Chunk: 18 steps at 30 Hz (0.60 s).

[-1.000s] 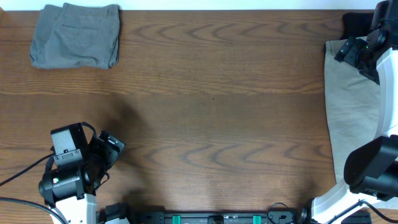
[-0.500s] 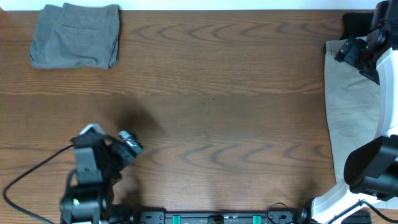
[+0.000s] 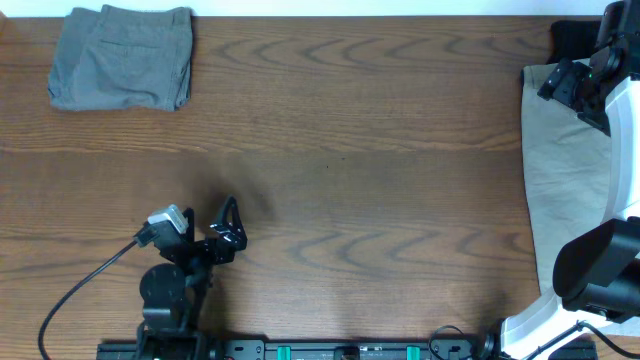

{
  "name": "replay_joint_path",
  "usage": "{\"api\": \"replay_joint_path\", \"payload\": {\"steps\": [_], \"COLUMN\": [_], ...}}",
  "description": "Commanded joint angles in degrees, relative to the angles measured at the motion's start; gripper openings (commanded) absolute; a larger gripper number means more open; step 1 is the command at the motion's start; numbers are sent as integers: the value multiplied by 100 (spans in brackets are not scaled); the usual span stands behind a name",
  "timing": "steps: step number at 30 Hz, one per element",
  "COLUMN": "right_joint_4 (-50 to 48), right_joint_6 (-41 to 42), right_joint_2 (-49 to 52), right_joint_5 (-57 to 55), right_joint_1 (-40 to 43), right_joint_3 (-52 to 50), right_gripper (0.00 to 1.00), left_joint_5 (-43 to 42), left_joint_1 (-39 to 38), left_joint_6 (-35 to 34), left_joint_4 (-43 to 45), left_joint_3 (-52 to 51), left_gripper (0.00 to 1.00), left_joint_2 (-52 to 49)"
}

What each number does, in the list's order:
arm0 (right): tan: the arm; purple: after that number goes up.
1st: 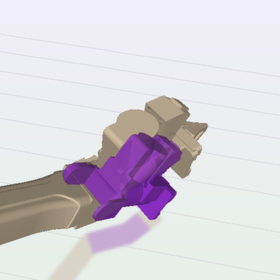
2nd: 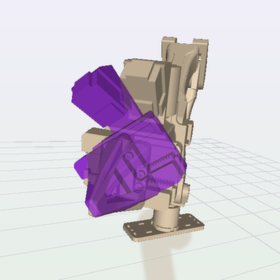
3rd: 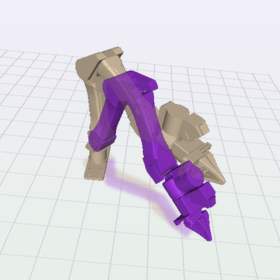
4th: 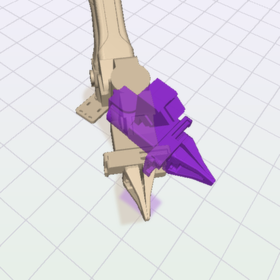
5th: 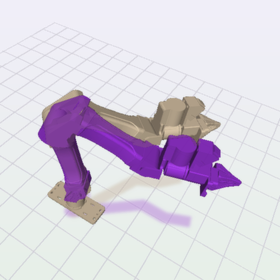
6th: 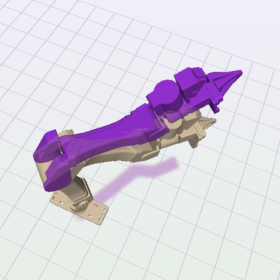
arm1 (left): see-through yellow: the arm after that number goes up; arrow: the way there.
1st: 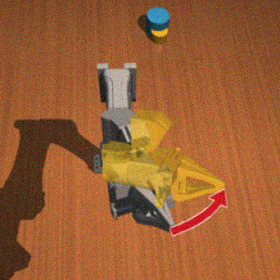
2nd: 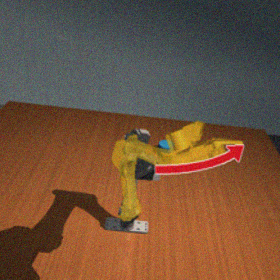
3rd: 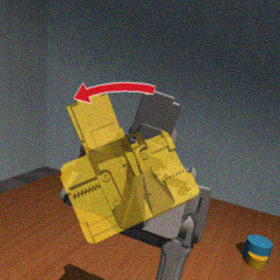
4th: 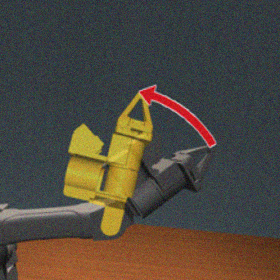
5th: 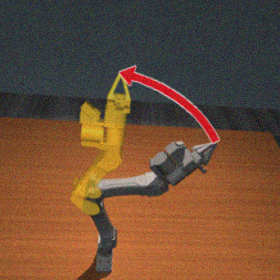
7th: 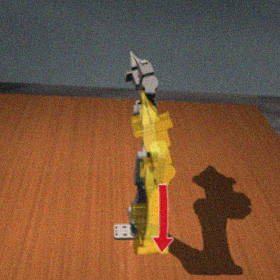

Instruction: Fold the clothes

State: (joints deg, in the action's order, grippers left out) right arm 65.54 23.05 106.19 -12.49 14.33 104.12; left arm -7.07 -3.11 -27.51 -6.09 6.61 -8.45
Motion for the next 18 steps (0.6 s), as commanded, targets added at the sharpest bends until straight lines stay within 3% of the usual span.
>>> {"api": "replay_joint_path", "payload": {"steps": [1, 7, 15, 18], "right_joint_4": [4, 7, 4, 7], "right_joint_6": [66, 66, 68, 66], "right_joint_2": [-96, -96, -98, -96], "right_joint_5": [-79, -79, -79, -79], "right_joint_1": [28, 28, 28, 28], "right_joint_3": [33, 33, 33, 33], "right_gripper": [99, 99, 99, 99], "left_joint_5": [164, 573, 634, 647], "left_joint_1": [-17, -17, -17, -20], "left_joint_6": [286, 382, 1947, 2065], "left_joint_4": [356, 345, 208, 208], "left_joint_3": [-428, -638, -638, -638], "left_gripper": [98, 98, 98, 98], "left_joint_2": [352, 774, 837, 837]}}
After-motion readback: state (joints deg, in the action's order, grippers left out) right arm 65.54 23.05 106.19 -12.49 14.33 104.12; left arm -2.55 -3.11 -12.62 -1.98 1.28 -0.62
